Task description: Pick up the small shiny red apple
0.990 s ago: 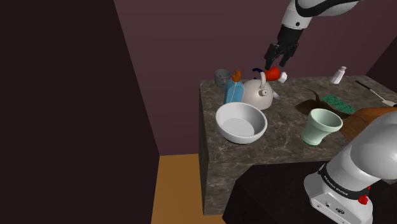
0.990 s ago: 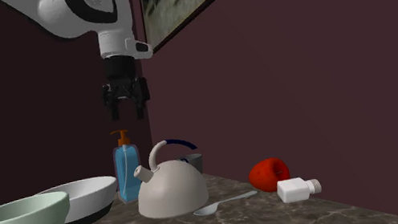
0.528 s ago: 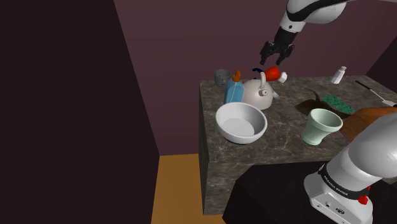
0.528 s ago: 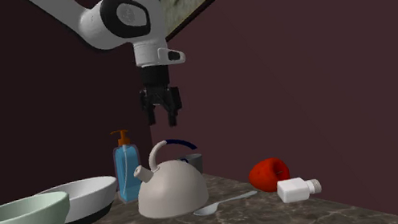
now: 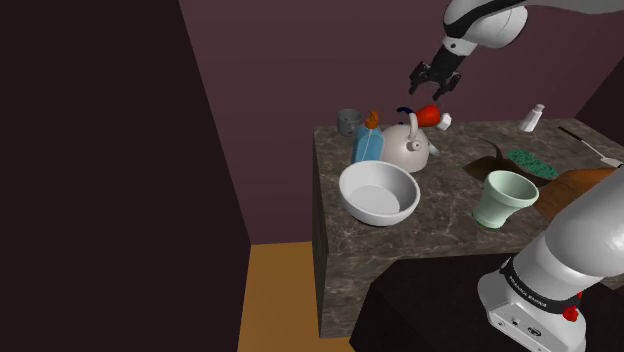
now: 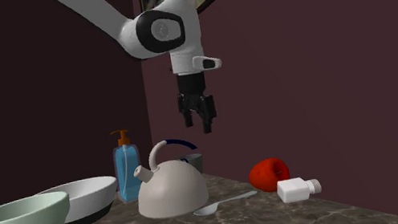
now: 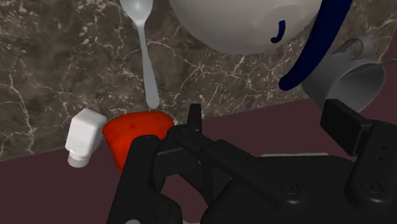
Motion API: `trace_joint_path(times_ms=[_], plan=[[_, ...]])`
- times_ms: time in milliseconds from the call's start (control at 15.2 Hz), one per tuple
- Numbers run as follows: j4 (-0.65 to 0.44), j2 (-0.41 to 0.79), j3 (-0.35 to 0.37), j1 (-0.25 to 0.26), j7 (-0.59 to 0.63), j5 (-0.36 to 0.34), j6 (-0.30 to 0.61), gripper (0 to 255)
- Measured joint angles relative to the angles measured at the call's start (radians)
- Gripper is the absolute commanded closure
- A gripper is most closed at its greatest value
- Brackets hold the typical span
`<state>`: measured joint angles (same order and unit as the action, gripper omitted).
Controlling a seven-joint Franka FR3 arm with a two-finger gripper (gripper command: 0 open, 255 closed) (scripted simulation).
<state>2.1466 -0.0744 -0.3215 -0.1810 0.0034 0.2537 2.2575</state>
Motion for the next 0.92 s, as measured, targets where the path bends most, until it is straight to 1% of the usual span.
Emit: trace_joint_path(times_ms=[264,594,858,924], plan=[[-0.067,0.109,-0.038,-0.031,-0.012,0.112,0.058,0],[-0.148,0.236,-0.067,-0.086,-0.032,0.266,0.113,0],[-0.24,0.349,-0.077,-0.149,-0.047,0.394,0.132,0],[-0.247,0.369,-0.077,-0.164,-0.053,0.427,0.144,0]])
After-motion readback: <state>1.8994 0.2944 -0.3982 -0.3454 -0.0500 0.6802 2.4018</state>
